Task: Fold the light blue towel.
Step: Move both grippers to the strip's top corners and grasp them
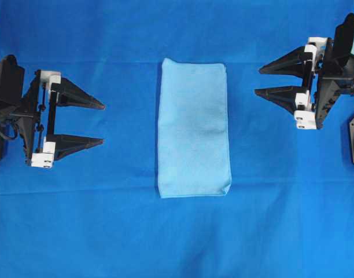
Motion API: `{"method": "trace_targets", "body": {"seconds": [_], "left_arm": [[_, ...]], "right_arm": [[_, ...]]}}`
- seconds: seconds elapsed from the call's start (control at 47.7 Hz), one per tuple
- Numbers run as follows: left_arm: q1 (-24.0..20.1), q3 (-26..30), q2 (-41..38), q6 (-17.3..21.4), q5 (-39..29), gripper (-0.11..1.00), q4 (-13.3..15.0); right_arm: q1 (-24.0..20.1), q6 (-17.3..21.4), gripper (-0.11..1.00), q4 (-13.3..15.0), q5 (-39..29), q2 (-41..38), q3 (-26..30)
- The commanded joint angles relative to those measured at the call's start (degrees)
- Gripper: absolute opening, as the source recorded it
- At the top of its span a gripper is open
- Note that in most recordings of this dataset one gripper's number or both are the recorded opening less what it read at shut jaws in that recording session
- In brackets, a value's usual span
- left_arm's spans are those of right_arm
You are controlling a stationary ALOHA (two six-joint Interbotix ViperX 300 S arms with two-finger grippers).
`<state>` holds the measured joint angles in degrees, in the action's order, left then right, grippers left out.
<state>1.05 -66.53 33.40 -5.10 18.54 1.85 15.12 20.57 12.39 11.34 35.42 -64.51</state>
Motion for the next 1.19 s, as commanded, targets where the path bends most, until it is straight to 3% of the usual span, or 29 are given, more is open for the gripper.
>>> {"method": "trace_targets", "body": {"seconds": [0.0, 0.168, 0.273, 0.482, 0.587, 0.734, 0.901, 1.174], "left_arm": [[-0.18, 0.97, 0.0, 0.09, 0.62, 0.94, -0.18], [-0.88, 2.02, -1.23, 0.09, 0.97, 0.94, -0.18], [-4.04, 3.96, -4.92, 0.09, 0.79, 0.94, -0.18], [-11.34, 11.51, -16.0, 1.85, -0.53, 0.94, -0.26], [-14.15, 15.03, -22.06, 4.48, -0.44, 0.94, -0.18], [-17.23, 19.95, -31.64, 6.94, 0.26, 0.94, -0.18], [-19.86, 24.52, -40.25, 7.29, 0.88, 0.94, -0.26], [-23.03, 26.89, -46.58, 7.29, 3.52, 0.94, -0.18]], "right_arm": [[-0.09, -0.09, 0.62, -0.18, 0.35, 0.09, 1.14], [0.26, -0.09, 0.61, -0.18, 0.35, -0.53, 1.93], [1.85, -0.18, 0.61, -0.18, -0.35, -2.72, 3.34], [7.38, -1.32, 0.61, 0.53, -3.87, -12.66, 8.0], [8.79, -1.49, 0.61, 3.43, -5.01, -18.72, 11.25], [10.72, -1.49, 0.61, 5.45, -5.19, -26.1, 14.68], [12.3, -1.49, 0.61, 5.98, -4.92, -34.1, 17.49], [12.3, -1.49, 0.61, 5.71, -2.2, -38.94, 18.63]]}}
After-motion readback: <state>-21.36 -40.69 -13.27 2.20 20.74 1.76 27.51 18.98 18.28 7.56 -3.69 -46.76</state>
